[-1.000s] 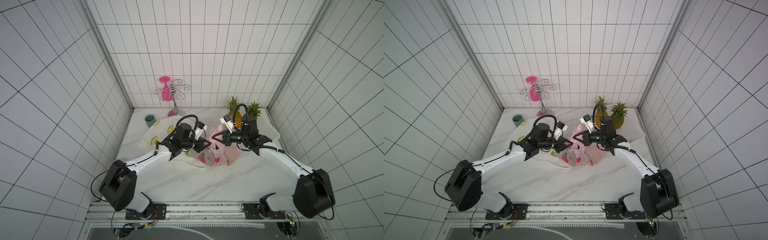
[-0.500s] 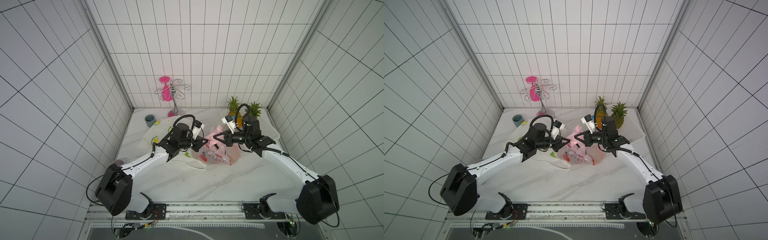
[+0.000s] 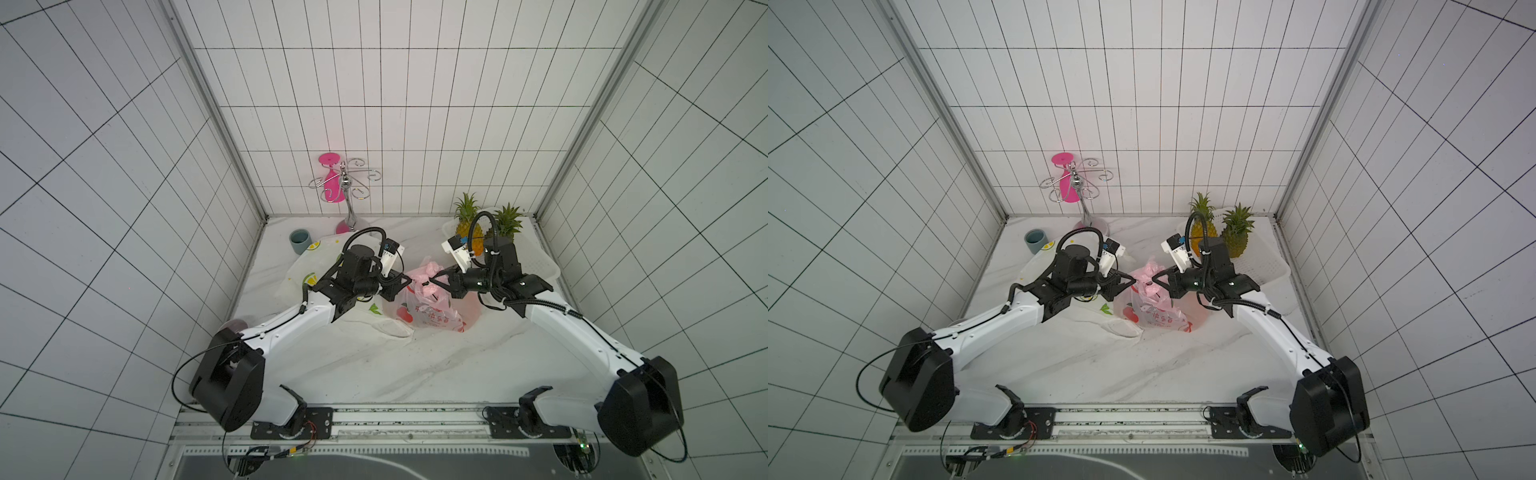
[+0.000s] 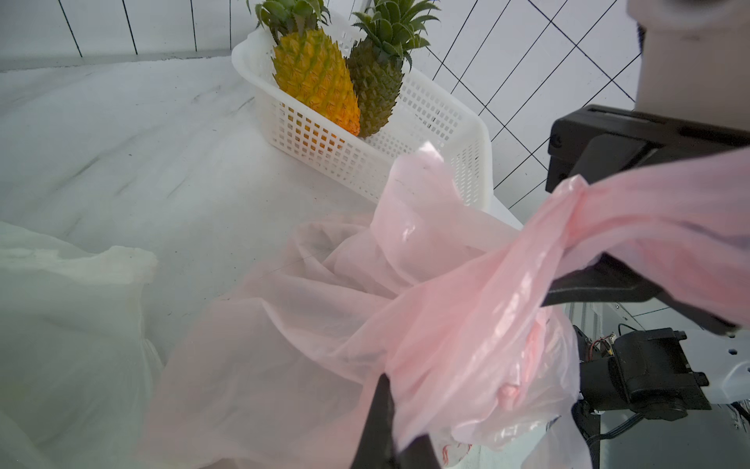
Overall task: Place the pineapple into a plastic bag & tie a knot
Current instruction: Cross the plastic bag at the center of the board.
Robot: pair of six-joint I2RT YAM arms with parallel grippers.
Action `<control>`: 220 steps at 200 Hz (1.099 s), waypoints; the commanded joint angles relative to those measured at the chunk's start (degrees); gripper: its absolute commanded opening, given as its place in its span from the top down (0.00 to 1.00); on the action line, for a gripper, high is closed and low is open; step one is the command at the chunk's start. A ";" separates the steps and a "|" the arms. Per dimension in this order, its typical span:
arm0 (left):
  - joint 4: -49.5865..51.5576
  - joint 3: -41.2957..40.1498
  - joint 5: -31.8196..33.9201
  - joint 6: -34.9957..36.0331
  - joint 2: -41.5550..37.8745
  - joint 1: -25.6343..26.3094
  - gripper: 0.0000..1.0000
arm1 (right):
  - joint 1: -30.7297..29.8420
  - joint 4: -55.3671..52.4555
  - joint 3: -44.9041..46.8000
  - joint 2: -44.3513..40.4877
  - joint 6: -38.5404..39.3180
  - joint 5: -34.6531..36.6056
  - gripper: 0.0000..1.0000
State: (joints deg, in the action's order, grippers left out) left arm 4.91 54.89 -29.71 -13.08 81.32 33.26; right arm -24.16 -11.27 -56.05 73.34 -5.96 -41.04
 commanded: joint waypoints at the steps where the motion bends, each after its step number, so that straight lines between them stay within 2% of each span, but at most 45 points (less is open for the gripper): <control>1: -0.52 1.71 -1.02 -0.16 -1.94 -0.30 1.00 | -1.43 -2.57 -1.08 1.10 2.09 4.56 1.00; 49: 3.93 3.83 -4.79 2.20 -2.77 2.39 1.00 | -2.83 4.46 -0.44 -0.89 -2.07 21.08 1.00; 73: 6.21 4.56 -4.85 3.28 -3.80 4.09 1.00 | -4.17 6.10 -1.86 -1.32 -0.57 31.12 1.00; 107: 6.59 4.79 -3.51 3.33 -5.12 4.35 1.00 | -5.78 1.95 -6.86 0.80 2.90 44.84 1.00; 128: 5.21 4.96 -5.83 1.86 -5.03 4.64 1.00 | -6.36 6.06 -5.29 -0.04 2.22 50.78 1.00; 194: -1.71 5.39 -8.69 -2.39 -2.38 13.84 1.00 | -8.39 40.10 7.43 -3.47 -3.95 55.97 1.00; 207: -4.58 5.23 -9.19 -4.03 -1.96 14.87 1.00 | -8.42 46.30 9.58 -3.37 -5.39 54.45 1.00; 220: -7.31 4.90 -9.66 -5.50 -1.85 15.30 1.00 | -8.37 52.70 11.60 -3.34 -6.58 49.11 1.00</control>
State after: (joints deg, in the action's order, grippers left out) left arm 1.26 59.44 -26.96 -15.51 79.99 43.90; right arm -34.54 15.55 -49.04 70.22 -8.34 1.78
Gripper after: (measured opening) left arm 0.047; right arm 0.050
